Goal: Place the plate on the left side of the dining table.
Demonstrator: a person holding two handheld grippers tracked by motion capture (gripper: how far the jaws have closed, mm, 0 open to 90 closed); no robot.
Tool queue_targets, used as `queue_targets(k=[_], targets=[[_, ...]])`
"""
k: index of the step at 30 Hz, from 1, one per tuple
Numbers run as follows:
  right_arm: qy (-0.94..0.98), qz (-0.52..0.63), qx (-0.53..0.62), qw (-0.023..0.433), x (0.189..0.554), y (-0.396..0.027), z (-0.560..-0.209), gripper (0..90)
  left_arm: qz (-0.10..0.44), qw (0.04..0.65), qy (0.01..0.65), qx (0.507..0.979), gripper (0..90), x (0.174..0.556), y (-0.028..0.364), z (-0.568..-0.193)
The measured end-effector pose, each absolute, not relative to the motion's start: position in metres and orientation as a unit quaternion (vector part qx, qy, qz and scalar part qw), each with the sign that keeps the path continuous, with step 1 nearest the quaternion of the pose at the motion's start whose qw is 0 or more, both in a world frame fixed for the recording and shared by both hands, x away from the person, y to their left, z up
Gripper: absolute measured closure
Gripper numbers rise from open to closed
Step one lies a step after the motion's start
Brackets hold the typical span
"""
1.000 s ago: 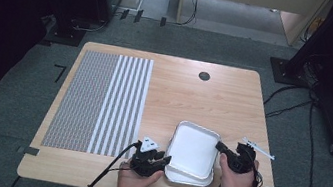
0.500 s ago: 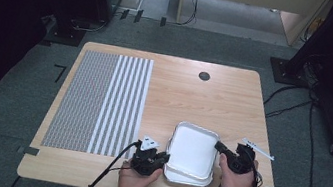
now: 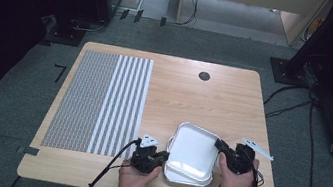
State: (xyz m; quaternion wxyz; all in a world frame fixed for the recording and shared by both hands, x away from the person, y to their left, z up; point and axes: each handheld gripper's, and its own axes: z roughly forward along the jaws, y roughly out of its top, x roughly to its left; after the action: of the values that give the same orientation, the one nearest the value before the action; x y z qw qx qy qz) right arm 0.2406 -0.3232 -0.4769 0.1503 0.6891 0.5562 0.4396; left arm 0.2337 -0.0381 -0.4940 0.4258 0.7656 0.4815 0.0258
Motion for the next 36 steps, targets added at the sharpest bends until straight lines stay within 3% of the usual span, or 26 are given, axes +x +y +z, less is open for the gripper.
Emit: queue_targets(k=[5, 22, 36], targets=[[0.581, 0.427, 0.669, 0.182, 0.238, -0.321, -0.477, 84.9, 0.023, 0.426, 0.484, 0.764, 86.0, 0.234, -0.038, -0.494], [0.592, 0.415, 0.677, 0.139, 0.246, -0.314, -0.46, 87.3, 0.042, 0.429, 0.48, 0.764, 86.3, 0.235, -0.025, -0.476], [0.607, 0.423, 0.662, 0.12, 0.271, -0.273, -0.45, 87.3, 0.045, 0.431, 0.504, 0.747, 86.0, 0.241, 0.021, -0.461]])
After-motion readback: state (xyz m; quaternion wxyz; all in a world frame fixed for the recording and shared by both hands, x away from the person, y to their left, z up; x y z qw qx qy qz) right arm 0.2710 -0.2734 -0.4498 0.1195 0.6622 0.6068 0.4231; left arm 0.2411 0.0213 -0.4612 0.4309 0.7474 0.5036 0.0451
